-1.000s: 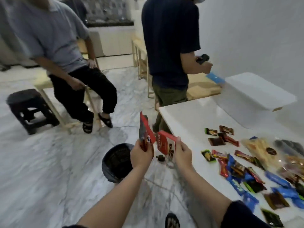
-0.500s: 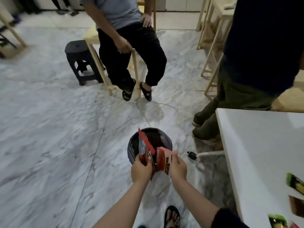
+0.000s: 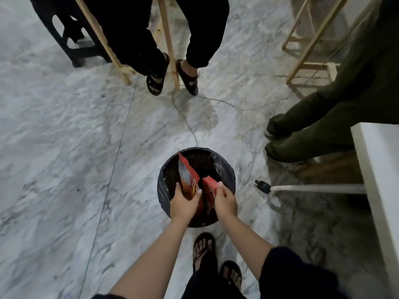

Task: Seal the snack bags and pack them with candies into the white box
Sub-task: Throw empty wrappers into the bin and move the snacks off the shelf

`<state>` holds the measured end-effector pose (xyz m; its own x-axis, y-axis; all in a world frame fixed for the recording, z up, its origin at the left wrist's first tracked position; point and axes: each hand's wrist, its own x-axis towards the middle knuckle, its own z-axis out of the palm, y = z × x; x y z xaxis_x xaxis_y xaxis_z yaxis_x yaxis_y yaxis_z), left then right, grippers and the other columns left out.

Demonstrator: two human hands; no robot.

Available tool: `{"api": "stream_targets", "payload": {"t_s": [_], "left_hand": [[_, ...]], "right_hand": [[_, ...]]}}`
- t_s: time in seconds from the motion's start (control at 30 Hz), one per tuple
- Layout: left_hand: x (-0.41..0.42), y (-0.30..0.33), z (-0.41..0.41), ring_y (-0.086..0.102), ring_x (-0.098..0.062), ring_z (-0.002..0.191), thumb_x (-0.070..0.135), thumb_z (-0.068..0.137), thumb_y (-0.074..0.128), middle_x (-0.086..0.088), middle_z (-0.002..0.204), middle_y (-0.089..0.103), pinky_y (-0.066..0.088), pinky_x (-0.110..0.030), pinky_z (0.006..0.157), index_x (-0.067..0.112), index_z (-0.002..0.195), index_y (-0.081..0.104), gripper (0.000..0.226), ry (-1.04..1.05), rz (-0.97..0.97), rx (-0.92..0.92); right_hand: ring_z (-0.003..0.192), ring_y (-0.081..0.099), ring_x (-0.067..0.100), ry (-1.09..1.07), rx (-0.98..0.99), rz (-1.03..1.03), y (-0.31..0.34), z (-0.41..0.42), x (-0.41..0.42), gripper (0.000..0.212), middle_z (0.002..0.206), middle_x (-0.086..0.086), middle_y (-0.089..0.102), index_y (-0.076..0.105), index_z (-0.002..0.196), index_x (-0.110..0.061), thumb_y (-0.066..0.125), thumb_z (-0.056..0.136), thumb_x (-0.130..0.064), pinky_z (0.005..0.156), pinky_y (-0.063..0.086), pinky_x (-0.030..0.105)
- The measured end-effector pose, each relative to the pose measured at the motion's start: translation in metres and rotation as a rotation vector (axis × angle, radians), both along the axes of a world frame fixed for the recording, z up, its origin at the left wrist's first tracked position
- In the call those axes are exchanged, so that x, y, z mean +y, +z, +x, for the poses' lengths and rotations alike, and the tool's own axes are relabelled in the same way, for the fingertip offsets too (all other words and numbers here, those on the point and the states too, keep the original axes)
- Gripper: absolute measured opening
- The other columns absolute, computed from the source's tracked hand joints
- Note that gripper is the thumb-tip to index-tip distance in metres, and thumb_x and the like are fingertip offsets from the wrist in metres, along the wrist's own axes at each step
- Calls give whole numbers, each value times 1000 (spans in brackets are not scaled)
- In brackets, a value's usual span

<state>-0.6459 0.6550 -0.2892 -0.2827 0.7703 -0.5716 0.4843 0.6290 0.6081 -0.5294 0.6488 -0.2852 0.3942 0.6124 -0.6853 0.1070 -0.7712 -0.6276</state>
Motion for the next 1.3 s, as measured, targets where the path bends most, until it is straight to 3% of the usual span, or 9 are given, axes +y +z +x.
{"api": "stream_targets", "payload": {"t_s": [0.1,0.27,0.4,0.47,0.63,0.7,0.83,1.2,1.3], "left_hand": [[9,-22,-3,45,-27,131,58,75,66,-8,145,44,39,-36,103,11,151,5,108,-50,-133,-46],[-4,-12,-4,36,-27,137,59,70,71,-9,152,31,36,-36,106,9,150,3,116,-77,-180,-95],[-3,18,5,37,-27,136,64,71,65,-9,150,36,33,-35,107,7,149,12,110,-55,-142,-82],[-1,33,10,35,-27,137,55,81,62,-10,150,36,31,-34,108,5,149,13,98,-81,-139,-63],[-6,68,20,48,-30,126,57,81,57,-13,140,48,39,-38,106,8,143,30,84,-174,-131,-69],[-10,88,28,43,-30,130,52,85,56,-13,143,44,36,-37,107,7,145,27,81,-224,-120,-65],[-28,131,46,31,-29,139,46,90,53,-17,151,31,27,-36,113,0,147,20,80,-383,-66,-59],[-121,235,143,41,-27,133,54,88,50,-12,146,40,34,-35,107,8,145,29,76,-812,103,-242],[-164,261,179,49,-24,125,64,81,52,-6,138,50,41,-34,104,11,137,40,78,-943,189,-335]], "right_hand": [[136,37,26,41,-12,-65,-22,6,11,57,149,3,40,36,145,-20,29,97,-51,110,28,41],[132,42,29,-32,-29,-127,-18,20,-9,57,144,8,45,41,141,-14,30,97,-50,109,35,42],[122,50,30,-107,-9,-117,10,27,-24,52,132,11,55,52,130,-10,31,98,-45,103,41,40],[119,52,29,-132,-2,-103,26,26,-28,51,129,11,57,54,127,-9,31,98,-44,101,42,39],[121,52,30,-171,12,-83,59,23,-40,55,129,8,58,55,122,-9,30,94,-49,102,42,41],[123,50,29,-198,11,-62,83,25,-43,54,125,4,58,54,116,-11,30,91,-52,101,40,40],[136,38,22,-287,-18,13,135,40,-63,52,149,3,39,37,143,-13,35,99,-40,109,30,33],[134,40,19,-666,-279,346,259,115,-193,46,147,2,42,39,142,-15,38,100,-33,103,28,21],[134,40,17,-848,-352,430,284,134,-255,47,147,1,42,41,141,-18,41,98,-37,109,30,27]]}}
